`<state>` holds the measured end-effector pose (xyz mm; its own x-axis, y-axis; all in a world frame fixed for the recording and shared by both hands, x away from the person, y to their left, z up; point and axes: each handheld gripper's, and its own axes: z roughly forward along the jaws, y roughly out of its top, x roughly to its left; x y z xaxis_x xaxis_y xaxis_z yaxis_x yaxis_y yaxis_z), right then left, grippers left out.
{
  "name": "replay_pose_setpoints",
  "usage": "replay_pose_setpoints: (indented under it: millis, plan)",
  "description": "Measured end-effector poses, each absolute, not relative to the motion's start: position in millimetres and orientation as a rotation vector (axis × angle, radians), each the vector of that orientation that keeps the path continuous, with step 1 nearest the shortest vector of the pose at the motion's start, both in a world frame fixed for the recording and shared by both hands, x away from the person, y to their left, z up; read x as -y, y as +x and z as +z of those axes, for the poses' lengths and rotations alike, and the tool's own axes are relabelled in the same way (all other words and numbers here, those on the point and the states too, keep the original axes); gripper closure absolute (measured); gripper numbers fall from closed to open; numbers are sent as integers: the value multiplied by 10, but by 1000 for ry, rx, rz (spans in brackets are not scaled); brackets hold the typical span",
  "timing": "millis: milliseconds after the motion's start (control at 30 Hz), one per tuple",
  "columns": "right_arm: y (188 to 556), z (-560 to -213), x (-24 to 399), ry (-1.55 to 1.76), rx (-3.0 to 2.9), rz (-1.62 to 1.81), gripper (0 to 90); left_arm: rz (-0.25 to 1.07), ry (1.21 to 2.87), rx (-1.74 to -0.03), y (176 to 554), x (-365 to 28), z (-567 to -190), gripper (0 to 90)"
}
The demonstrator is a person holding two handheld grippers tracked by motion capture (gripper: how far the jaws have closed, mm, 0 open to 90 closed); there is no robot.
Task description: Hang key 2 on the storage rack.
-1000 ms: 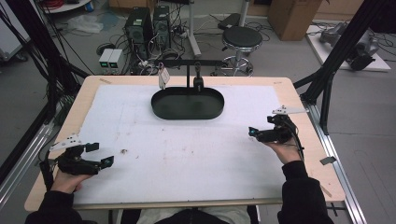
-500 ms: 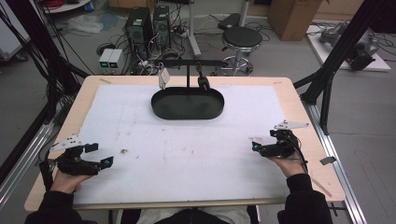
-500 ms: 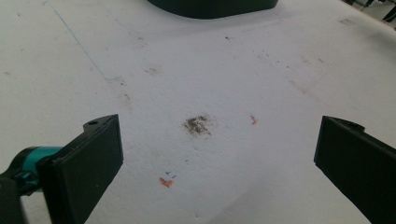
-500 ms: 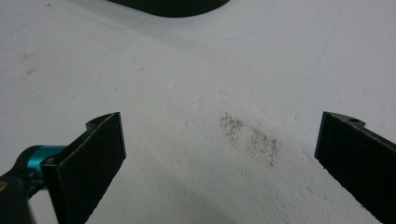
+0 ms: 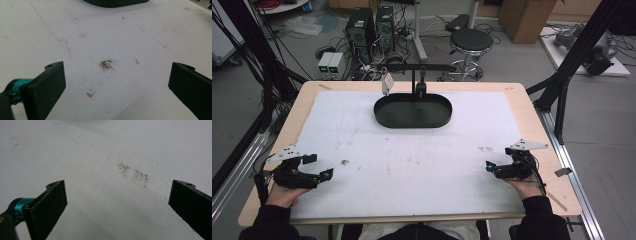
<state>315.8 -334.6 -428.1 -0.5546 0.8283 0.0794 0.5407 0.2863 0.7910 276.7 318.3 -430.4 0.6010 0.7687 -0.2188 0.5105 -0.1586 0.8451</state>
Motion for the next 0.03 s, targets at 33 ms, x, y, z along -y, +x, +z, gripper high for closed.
replay_pose_setpoints:
  millis: [33]
  plan:
    - [3158,-4284,3350,1236,-2215,1150,10,322,1823,-1037,2767,-3181,-4304,17]
